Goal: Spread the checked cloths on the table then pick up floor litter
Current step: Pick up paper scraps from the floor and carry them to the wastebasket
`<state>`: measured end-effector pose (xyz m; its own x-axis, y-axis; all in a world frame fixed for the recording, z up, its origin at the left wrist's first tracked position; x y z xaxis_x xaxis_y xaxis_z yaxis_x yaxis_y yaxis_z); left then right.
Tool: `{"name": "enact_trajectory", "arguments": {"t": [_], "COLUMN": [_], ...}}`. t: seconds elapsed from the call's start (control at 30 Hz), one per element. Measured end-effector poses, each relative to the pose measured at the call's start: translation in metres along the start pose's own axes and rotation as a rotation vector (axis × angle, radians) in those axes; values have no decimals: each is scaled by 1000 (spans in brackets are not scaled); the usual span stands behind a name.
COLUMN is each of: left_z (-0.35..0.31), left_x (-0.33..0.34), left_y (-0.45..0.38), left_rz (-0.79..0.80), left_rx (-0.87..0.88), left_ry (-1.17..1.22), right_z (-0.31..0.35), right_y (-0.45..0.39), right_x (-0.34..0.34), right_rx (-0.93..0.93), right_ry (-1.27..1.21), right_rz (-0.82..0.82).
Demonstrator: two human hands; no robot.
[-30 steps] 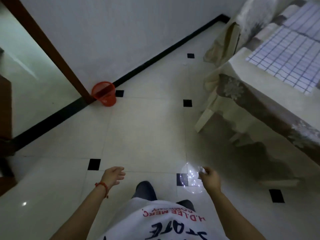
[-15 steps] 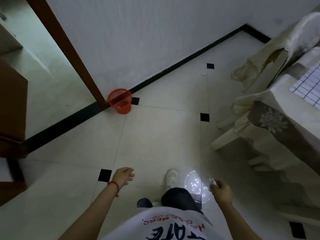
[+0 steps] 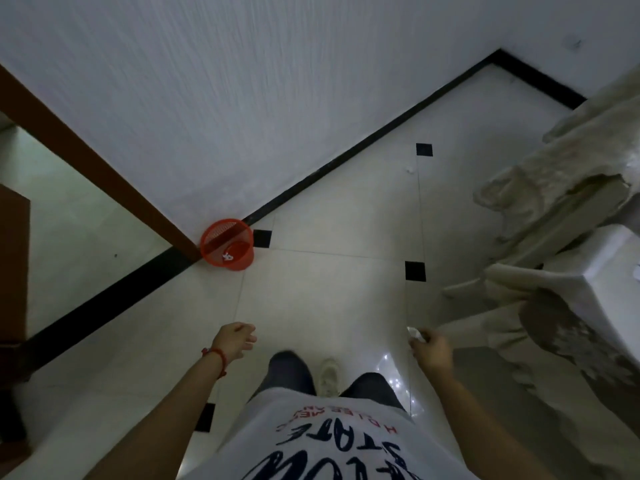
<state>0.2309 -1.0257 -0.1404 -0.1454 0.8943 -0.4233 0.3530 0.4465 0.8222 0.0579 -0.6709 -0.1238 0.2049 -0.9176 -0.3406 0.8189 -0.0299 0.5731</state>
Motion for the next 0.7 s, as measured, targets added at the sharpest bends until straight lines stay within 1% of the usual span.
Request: {"name": "enact_trajectory", "arguments": {"t": [0.17, 0.33, 0.53, 0.63, 0.7], "left_z": [-57, -148, -291, -381, -442], "left_x": [-28, -61, -96, -94, -81], "left_y": [-49, -125, -203, -230, -244], "left_rz": [5, 14, 91, 134, 181], "left_rx": [-30, -6, 72, 124, 190], "left_ry": [-26, -115, -287, -393, -401], "right_z": [74, 128, 194, 214, 219], "right_y": [-75, -150, -210, -234, -248], "right_x": [37, 70, 75, 67, 60], "right_rx": [-27, 51, 124, 167, 216], "right_ry": [-35, -46, -107, -155, -161], "right_rz": [-16, -59, -140, -195, -248]}}
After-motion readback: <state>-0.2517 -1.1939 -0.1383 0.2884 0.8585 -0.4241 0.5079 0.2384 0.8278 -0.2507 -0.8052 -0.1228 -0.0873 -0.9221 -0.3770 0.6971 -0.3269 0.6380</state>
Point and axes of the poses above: each hand's wrist, its own y-axis away from the middle knuckle, its own x-axis out of the palm, z = x × y, the point moved 5 cm from there along -y, towards the middle knuckle, and after that the axes turned 15 degrees about -y, right-handed, at the moved point
